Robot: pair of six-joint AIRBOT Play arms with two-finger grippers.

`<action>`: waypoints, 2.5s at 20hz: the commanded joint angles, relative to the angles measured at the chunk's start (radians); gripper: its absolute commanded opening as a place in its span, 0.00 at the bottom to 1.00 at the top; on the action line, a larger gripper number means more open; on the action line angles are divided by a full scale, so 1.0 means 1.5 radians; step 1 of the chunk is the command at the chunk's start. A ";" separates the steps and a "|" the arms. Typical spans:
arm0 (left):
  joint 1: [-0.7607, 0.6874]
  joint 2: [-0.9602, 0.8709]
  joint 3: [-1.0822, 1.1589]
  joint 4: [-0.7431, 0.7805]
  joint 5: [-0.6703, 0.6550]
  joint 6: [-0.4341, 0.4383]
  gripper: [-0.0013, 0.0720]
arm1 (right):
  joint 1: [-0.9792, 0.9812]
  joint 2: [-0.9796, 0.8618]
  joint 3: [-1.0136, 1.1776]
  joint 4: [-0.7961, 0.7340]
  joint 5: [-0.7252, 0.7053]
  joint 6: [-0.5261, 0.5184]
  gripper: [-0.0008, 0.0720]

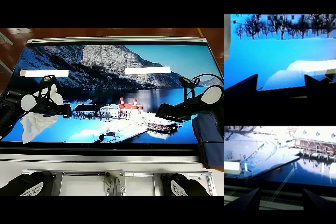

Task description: Fold the shirts.

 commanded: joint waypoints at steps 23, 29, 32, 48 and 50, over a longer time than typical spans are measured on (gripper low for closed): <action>0.246 -0.040 0.034 0.172 -0.046 0.007 0.92 | 0.001 -0.001 0.000 -0.001 -0.022 -0.036 0.88; 0.548 -0.118 -0.011 -0.128 0.036 0.086 0.99 | 0.001 -0.001 -0.001 0.003 -0.061 -0.035 0.88; 0.527 -0.201 -0.015 -0.172 0.103 0.100 0.99 | 0.001 -0.001 0.000 0.006 -0.065 -0.035 0.88; 0.278 -0.053 0.095 -0.414 0.168 0.270 0.07 | 0.001 -0.001 0.000 0.036 -0.083 -0.008 0.88; 0.174 0.047 0.096 -0.423 0.173 0.270 0.07 | 0.001 0.001 0.004 0.039 -0.082 -0.013 0.88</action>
